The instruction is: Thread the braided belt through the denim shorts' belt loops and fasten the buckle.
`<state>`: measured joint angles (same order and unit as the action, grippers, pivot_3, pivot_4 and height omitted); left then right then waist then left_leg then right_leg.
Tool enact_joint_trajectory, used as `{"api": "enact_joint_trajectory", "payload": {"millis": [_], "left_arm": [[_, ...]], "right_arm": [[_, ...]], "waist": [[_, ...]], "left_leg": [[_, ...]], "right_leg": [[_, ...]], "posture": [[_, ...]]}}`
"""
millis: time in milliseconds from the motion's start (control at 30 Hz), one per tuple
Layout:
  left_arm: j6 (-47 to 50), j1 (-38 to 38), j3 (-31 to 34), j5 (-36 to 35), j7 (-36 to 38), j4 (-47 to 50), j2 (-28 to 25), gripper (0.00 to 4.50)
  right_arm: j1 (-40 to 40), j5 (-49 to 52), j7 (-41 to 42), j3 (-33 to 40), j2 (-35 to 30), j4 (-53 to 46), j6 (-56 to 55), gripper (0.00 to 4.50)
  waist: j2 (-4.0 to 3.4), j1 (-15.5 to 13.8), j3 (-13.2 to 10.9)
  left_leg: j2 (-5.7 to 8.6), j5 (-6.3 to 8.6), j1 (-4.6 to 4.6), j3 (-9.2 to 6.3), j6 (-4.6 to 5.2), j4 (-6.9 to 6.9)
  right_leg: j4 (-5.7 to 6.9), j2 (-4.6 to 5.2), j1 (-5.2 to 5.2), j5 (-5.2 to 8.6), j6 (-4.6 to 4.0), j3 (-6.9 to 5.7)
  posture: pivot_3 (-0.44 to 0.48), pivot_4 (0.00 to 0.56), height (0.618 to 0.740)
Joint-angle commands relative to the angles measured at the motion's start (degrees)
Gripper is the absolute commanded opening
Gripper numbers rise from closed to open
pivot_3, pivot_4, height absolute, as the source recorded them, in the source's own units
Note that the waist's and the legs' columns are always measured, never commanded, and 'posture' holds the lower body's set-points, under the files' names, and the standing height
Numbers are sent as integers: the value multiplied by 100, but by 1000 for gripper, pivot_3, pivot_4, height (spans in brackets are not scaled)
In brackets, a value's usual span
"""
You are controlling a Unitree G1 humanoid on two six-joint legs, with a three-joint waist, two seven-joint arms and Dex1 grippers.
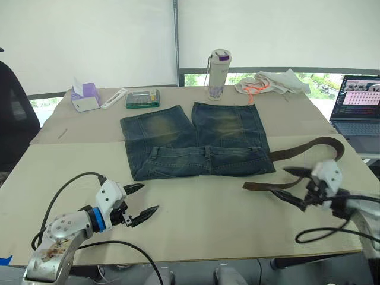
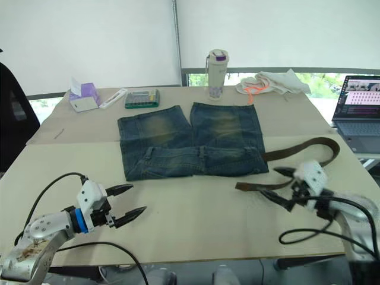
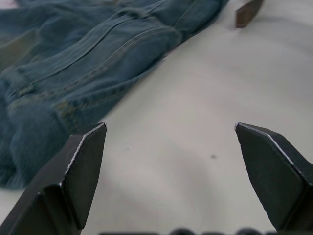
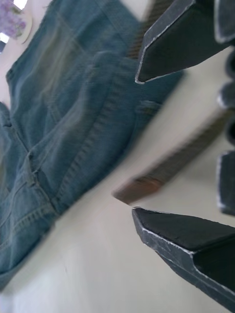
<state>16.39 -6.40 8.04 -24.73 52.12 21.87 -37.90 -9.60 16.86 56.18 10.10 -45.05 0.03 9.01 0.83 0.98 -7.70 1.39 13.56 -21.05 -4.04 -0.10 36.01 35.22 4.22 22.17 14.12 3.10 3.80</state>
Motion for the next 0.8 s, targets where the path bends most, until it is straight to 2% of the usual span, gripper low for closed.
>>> {"api": "enact_joint_trajectory", "payload": {"millis": [33, 133, 300, 433, 533, 567, 633, 800], "left_arm": [[252, 318, 159, -415, 167, 304, -221, 4425], [397, 494, 180, -570, 289, 367, -410, 4425], [512, 802, 231, -628, 299, 376, -604, 4425], [478, 789, 276, -594, 267, 410, -603, 4425], [342, 613, 331, -521, 261, 433, -582, 4425], [280, 541, 353, -487, 268, 426, -575, 4425], [192, 437, 382, -451, 282, 418, -554, 4425], [-31, 276, 345, -369, 265, 349, -502, 4425]], "right_arm": [[-809, -701, -245, -676, -67, 159, 219, 4489], [-1429, -1060, -259, -1111, -28, 590, 282, 4489], [-2427, -1794, 368, -2122, -60, 1549, 254, 4489], [-2849, -2038, 776, -2565, 58, 2036, 397, 4489], [-3148, -2244, 622, -2683, 258, 2492, 388, 4489], [-3225, -2318, 557, -2700, 302, 2626, 344, 3979], [-3328, -2370, 475, -2672, 380, 2814, 266, 3420], [-3369, -2372, 503, -2626, 449, 2893, 197, 1592]], "waist": [[0, -3, 0], [1, -28, 0], [5, -15, -3], [4, 0, -3], [5, 3, -3], [4, 14, -2], [4, 22, -3], [5, 3, -2]], "left_leg": [[1, 0, 1, 0, 0, 1], [9, 0, 0, -2, 0, 2], [16, -1, -2, -3, 0, 4], [12, 0, 0, -3, 0, 1], [11, 0, 0, -6, 0, 0], [10, 0, 3, -8, 0, 0], [8, 0, 4, -12, 0, -1], [9, -1, 4, -17, 0, 1]], "right_leg": [[1, 1, 0, 0, 0, 0], [1, 3, 2, 0, 0, -3], [-3, 9, 3, -6, -5, -6], [-3, 6, 5, -6, -5, -8], [-2, 6, 6, -6, -6, -8], [-1, 6, 4, -7, -6, -8], [1, 6, 5, -7, -8, -7], [0, 6, 5, -8, -9, -8]], "posture": [[0, 150, 740], [0, 150, 740], [0, 150, 740], [0, 150, 740], [0, 150, 740], [0, 150, 740], [0, 150, 740], [0, 150, 740]]}}
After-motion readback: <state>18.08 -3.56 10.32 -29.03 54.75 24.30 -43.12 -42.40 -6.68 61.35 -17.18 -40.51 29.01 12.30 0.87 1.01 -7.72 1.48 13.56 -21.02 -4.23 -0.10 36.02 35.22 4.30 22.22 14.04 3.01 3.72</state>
